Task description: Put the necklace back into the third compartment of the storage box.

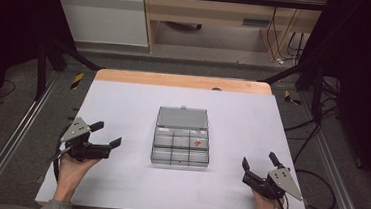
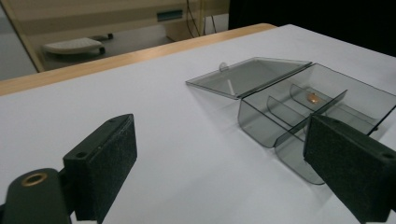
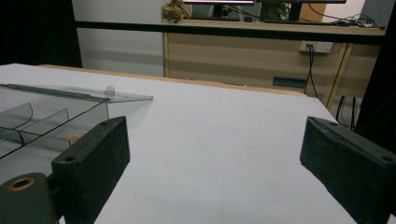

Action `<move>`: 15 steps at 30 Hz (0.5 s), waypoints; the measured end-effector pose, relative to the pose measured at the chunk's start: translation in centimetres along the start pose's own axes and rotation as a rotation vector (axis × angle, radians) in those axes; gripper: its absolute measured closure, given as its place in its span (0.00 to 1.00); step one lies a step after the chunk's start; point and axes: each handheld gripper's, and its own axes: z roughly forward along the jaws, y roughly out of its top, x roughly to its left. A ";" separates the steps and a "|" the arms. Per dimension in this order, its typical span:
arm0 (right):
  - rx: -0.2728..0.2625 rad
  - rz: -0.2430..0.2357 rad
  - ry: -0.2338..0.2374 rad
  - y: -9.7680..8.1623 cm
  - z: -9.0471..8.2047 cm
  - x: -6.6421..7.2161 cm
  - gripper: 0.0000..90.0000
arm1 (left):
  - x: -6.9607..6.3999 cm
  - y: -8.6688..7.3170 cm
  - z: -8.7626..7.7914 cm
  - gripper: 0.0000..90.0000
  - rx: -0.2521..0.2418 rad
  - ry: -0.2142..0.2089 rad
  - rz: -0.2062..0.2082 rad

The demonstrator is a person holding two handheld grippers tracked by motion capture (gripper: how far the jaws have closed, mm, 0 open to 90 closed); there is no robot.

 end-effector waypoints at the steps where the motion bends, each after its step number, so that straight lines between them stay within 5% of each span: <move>1: -0.002 -0.001 0.000 0.0 0.0 0.0 0.10 | 0.1 -0.3 -0.2 0.10 -0.007 0.009 -0.001; 6: -0.001 -0.001 -0.001 0.0 0.0 0.0 0.10 | 0.7 -2.8 -1.3 0.09 -0.093 0.058 -0.042; 15: 0.002 -0.002 -0.001 0.0 0.0 0.0 0.10 | 1.1 -4.9 -1.9 0.08 -0.120 0.114 -0.081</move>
